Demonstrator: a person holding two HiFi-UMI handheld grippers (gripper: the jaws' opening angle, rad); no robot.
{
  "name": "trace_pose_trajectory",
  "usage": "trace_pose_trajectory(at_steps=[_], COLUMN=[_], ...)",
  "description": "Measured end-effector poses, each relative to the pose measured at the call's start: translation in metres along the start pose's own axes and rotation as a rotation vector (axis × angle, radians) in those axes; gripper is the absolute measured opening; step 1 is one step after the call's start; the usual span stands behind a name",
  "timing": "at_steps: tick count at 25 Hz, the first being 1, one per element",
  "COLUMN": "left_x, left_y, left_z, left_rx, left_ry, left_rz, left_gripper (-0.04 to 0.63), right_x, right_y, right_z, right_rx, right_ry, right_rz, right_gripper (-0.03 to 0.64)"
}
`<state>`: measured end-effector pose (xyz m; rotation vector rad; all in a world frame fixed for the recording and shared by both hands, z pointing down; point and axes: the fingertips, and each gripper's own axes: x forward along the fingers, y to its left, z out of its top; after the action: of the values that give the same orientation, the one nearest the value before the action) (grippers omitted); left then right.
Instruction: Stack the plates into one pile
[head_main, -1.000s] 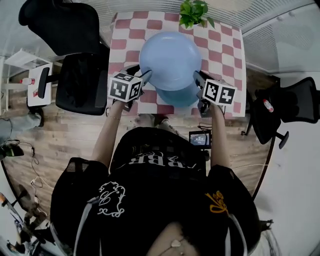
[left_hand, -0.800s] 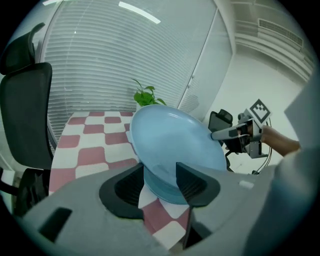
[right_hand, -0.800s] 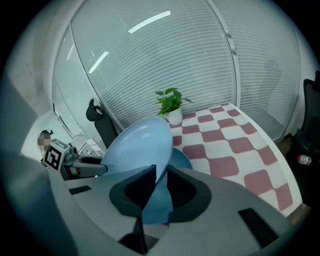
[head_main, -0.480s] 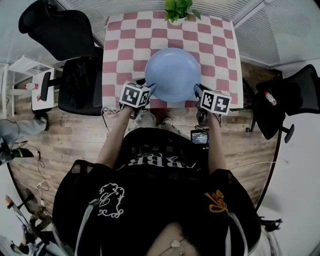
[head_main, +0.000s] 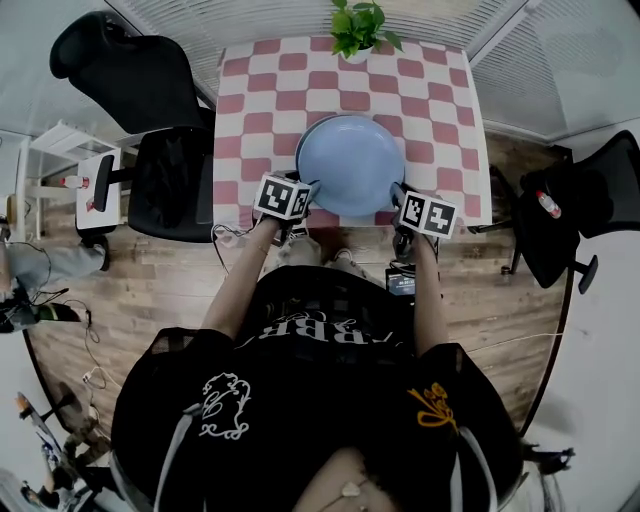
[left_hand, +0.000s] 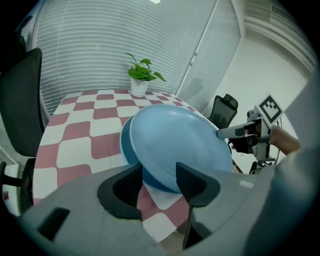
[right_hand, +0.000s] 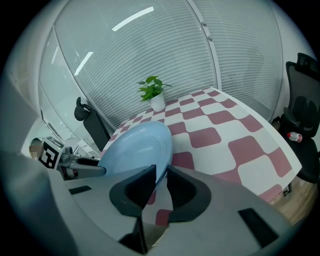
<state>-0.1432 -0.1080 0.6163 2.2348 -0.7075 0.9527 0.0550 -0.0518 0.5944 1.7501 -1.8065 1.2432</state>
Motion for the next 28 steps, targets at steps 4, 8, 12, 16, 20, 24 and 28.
trace_pose_trajectory(at_steps=[4,8,12,16,20,24,28], left_x=[0.000,-0.008,-0.023,-0.040,-0.052,-0.059,-0.072], left_y=[-0.004,0.002,0.013,0.013,0.001,-0.017,-0.045], left_z=[0.002,0.000,-0.002,0.006,0.011,0.017,0.025], left_rx=[-0.040,-0.078,-0.079,-0.117,-0.126,-0.092,-0.029], left_ry=[-0.016,-0.028,-0.062,-0.131,-0.177,-0.223,-0.289], left_rz=[-0.026,0.013,0.061,0.042,-0.002,-0.046,-0.107], left_gripper=[0.224,0.300,0.311,0.311,0.310,0.304,0.254], right_x=[0.002,0.007,0.009,0.005,-0.009,-0.027,-0.047], right_y=[-0.003,0.004,0.003,0.007,0.020,0.040,0.068], right_z=[0.003,0.003,0.004,0.004,0.014,0.025,0.026], right_rx=[0.048,0.041,0.023,-0.027,-0.011,-0.050,-0.141], right_ry=[-0.036,-0.038,-0.070,-0.061,-0.111,-0.162,-0.204], right_rz=[0.016,0.028,-0.001,0.003,0.071,0.130,0.203], right_gripper=[0.067,0.068,0.067,0.077,0.077,0.075,0.075])
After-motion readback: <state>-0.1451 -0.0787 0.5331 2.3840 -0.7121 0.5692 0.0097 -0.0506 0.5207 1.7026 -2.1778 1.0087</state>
